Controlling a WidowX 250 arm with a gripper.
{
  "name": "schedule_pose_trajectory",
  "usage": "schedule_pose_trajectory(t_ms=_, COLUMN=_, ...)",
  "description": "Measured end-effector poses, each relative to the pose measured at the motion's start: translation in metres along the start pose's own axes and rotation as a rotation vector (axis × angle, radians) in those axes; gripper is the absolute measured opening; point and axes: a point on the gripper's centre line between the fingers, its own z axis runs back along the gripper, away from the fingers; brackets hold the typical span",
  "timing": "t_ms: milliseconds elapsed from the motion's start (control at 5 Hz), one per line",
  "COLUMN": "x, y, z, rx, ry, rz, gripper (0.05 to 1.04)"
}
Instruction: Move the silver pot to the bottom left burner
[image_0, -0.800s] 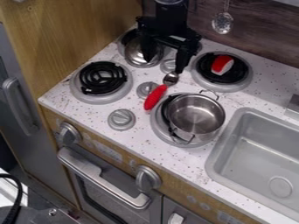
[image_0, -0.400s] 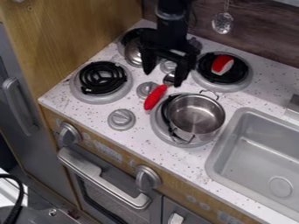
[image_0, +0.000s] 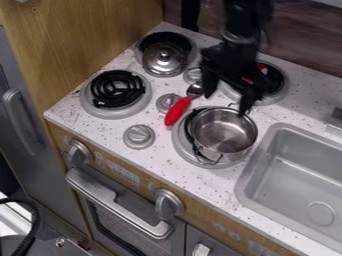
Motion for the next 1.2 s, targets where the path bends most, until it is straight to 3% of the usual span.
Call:
schedule_pose_trajectory(t_ms=200, x=0.007, y=-0.032, z=-0.017, rx=-0.036, ry=-0.007, rz=-0.045, gripper=0.995)
schedule_pose_trajectory(t_ms=400, x=0.019, y=-0.043, z=-0.046, rx=-0.013, ry=-0.003, rz=-0.050, gripper=0.995)
schedule_pose_trajectory(t_ms=600, x=0.034, y=-0.040, z=-0.053, rx=0.018, ry=-0.023, rz=-0.025, gripper=0.995)
schedule_pose_trajectory(t_ms=1200, x=0.048, y=-0.035, z=-0.077, rx=0.001, ry=0.014, rz=-0.005, gripper=0.996)
